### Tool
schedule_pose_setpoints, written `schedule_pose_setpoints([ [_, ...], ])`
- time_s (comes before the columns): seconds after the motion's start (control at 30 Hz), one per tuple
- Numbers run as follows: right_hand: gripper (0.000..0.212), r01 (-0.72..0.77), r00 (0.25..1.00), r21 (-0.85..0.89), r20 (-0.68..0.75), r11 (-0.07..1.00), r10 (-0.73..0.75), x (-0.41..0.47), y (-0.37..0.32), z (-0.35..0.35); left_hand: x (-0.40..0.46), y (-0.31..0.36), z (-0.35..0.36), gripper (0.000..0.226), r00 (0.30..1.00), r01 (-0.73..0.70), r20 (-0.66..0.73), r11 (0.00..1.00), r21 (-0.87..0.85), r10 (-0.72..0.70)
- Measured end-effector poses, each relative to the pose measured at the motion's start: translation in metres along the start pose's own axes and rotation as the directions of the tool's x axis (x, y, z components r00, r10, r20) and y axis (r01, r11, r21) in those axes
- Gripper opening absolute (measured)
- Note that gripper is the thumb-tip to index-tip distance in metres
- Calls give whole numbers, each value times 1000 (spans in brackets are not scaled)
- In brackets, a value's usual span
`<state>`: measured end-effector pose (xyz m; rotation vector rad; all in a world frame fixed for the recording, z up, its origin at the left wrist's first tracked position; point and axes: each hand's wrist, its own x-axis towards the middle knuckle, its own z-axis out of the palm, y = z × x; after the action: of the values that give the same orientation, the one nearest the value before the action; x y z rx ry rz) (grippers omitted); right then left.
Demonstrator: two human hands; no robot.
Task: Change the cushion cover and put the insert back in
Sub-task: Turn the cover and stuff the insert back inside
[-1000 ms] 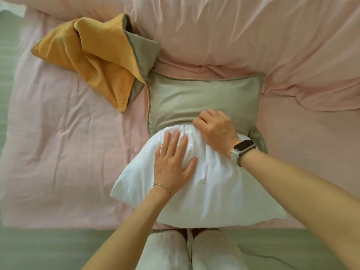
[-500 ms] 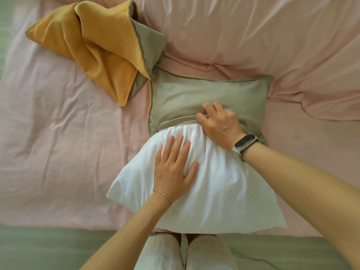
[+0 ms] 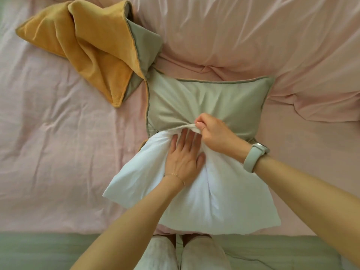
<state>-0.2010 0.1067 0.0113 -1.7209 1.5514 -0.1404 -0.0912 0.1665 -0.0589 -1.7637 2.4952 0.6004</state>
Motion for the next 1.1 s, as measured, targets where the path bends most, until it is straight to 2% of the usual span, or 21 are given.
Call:
schedule_pose_setpoints([
  [0.07,14,22,999,65,41,998,-24,-9,-7,6,23,0,-8,46,983,61,172,997,38,-67],
  [0.13,11,-6,1000,104,-9,995,7,-13,0,-1,41,3,-9,42,974,109,199,994,6,-108],
  [0.17,8,-33,998,113,-53,993,39,-15,6,-8,40,5,-9,45,980,92,181,995,-43,-83],
  [0.2,7,-47,995,97,-87,994,56,-15,15,-15,32,7,-10,50,991,47,130,993,-110,-32],
  [0.27,6,-35,995,-36,-99,999,31,-16,33,-21,2,8,-12,50,995,-76,-77,952,-297,55],
  [0.33,10,2,994,-238,-101,971,-27,-22,40,-14,-34,-5,-19,38,949,-153,-316,883,-444,5],
  [0.37,14,43,989,-336,-120,941,-88,-26,41,-7,-47,-17,-20,35,913,-113,-400,889,-443,-83],
  [0.4,18,78,976,-408,-155,910,-153,-29,39,1,-54,-32,-22,36,883,9,-425,914,-406,-198],
  [0.43,20,91,961,-454,-194,886,-198,-31,35,8,-58,-44,-26,44,858,190,-386,908,-374,-338],
  [0.47,19,96,946,-492,-224,865,-233,-30,30,14,-61,-54,-31,53,829,381,-266,846,-374,-491],
  [0.5,16,104,935,-523,-238,846,-263,-27,24,20,-62,-62,-35,59,794,501,-126,759,-416,-594],
  [0.53,13,121,923,-550,-244,827,-297,-22,18,26,-62,-68,-34,61,790,529,4,677,-511,-614],
  [0.57,13,143,916,-568,-234,810,-325,-17,9,31,-63,-72,-33,61,816,493,76,622,-608,-573],
  [0.63,12,198,910,-605,-178,771,-373,-2,-3,39,-65,-73,-33,63,882,392,79,630,-671,-465],
  [0.77,14,230,939,-737,-3,636,-343,19,-15,45,-71,-66,-32,72,887,290,6,548,-785,-462],
  [0.87,19,311,920,-774,98,552,-380,25,-12,44,-74,-54,-28,69,921,199,-67,612,-765,-384],
  [0.93,16,329,917,-744,105,582,-385,28,-15,36,-75,-46,-21,61,955,115,-77,600,-792,-285],
  [1.0,15,297,935,-646,47,704,-351,30,-18,30,-73,-41,-16,59,969,96,-46,543,-834,-241],
  [1.07,8,168,982,-480,6,861,-189,33,-21,27,-69,-38,-13,58,970,93,-36,505,-858,-241],
  [1.1,12,89,995,-400,3,912,-96,35,-24,25,-65,-34,-12,58,970,72,-57,502,-862,-238],
])
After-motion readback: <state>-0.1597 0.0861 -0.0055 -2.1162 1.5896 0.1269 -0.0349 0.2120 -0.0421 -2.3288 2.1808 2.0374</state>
